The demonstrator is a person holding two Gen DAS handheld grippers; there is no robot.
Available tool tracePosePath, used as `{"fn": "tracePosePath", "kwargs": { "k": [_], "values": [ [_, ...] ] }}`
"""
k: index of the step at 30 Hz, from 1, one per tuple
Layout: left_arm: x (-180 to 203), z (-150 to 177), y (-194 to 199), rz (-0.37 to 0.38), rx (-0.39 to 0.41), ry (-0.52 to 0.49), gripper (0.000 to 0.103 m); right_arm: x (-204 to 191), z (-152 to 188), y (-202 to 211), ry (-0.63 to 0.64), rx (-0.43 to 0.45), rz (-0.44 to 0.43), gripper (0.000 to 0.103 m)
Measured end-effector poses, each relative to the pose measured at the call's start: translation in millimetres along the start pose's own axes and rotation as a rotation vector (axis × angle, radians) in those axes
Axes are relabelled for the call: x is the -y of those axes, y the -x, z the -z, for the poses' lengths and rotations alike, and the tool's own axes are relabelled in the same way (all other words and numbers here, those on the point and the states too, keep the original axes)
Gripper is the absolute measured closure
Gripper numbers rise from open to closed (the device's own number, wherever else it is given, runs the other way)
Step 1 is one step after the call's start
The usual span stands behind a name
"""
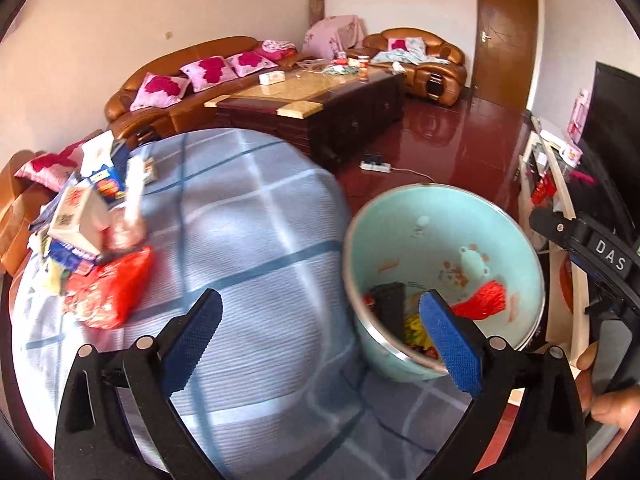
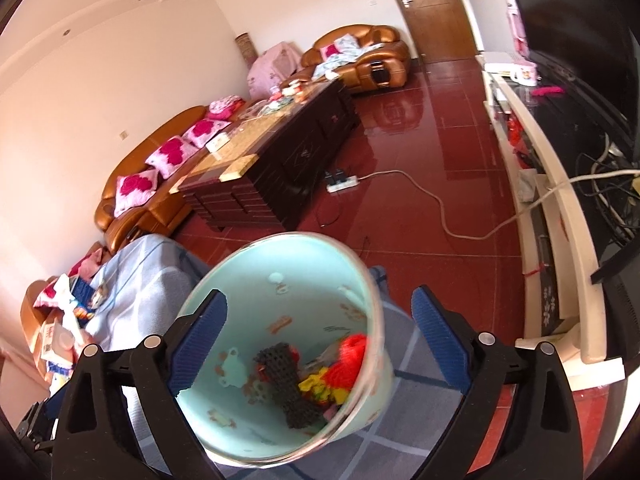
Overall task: Collect trash
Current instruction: 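Move both open tools back from the bucket to the table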
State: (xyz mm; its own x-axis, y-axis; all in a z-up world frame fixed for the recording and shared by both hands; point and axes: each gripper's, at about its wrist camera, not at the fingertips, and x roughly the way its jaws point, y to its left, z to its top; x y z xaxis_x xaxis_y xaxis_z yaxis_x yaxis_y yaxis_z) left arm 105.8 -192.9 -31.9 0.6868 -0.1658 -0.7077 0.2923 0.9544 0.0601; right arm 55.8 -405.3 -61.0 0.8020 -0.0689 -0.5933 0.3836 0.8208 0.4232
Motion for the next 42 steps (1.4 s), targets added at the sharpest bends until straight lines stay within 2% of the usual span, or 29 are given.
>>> {"fn": "tracePosePath", "kwargs": {
  "k": [8, 12, 15, 19, 28, 36, 42],
  "values": [
    [-52, 13, 18, -0.019, 0.001, 0.064, 0.006, -65, 12, 9, 0.162, -0.025, -0.086, 0.01],
    [-86, 24, 25, -0.053, -0.011, 0.111, 0.006, -96, 25, 11, 0.231, -0.045, -0.129, 0.01],
    [-119, 35, 30, -0.089, -0.017, 0.167, 0.006, -118, 36, 11, 0.274, -0.061, -0.157, 0.01],
    [-162, 49, 38, -0.191, -0.019, 0.215, 0.006, -149, 51, 11, 0.314, -0.087, -0.201, 0.01],
    [-252, 73, 48, -0.275, -0.032, 0.362, 0.006, -242, 93, -12, 0.375, -0.188, -0.332, 0.01],
    [-313, 87, 52, -0.341, -0.031, 0.443, 0.006, -302, 124, -46, 0.438, -0.28, -0.348, 0.01],
    [-347, 92, 47, -0.379, -0.043, 0.484, 0.006, -340, 148, -74, 0.552, -0.34, -0.288, 0.011]
  ]
}}
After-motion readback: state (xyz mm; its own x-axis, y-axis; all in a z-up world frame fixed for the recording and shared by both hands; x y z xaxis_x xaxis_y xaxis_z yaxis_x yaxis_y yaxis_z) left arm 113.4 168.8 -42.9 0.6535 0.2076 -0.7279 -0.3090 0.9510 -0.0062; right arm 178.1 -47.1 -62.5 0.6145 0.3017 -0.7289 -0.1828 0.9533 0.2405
